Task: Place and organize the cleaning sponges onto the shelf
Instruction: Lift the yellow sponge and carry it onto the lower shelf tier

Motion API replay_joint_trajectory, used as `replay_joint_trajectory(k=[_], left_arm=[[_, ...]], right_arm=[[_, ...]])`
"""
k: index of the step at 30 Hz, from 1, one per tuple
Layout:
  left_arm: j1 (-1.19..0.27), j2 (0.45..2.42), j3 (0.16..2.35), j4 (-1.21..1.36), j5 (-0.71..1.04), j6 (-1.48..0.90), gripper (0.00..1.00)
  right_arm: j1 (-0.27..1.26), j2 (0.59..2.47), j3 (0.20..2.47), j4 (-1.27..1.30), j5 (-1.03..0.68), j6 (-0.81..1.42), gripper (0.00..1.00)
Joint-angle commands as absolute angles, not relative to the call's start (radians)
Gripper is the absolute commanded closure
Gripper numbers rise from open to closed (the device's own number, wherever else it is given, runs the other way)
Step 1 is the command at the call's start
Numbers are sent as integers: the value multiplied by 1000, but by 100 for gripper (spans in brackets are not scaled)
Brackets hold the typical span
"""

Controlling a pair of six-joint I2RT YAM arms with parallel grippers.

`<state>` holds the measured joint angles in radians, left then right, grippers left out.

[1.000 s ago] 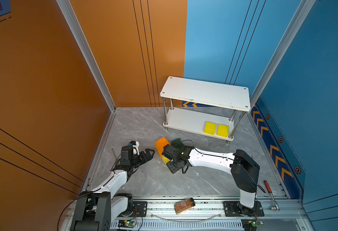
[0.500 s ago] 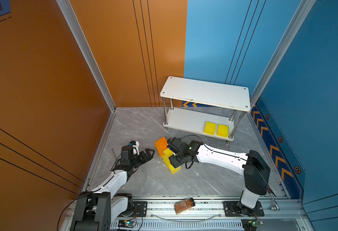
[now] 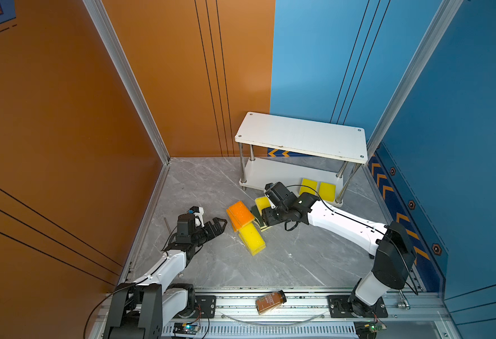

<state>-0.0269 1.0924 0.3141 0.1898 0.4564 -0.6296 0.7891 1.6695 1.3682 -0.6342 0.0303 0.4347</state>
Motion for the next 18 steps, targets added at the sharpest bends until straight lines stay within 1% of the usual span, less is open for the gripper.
replay_joint_trajectory(k=[1,6,8,15,18], left_arm=[[-28,1069,303,168,443,-630,2],[-28,1053,298,160,438,-631,2],[-26,1047,314,138,443,-635,2],[-23,954,325,61,420,-621,2],[-16,929,326,46,417,-610,2]], right_arm=[[734,1652,1351,-572,66,487,36],[659,1688,1376,-504,143,528,35],[652,1710,1385,-477,208,543,35],[627,1818,1413,-379,277,642,36],[627,1850,1427,-347,335,674,37]])
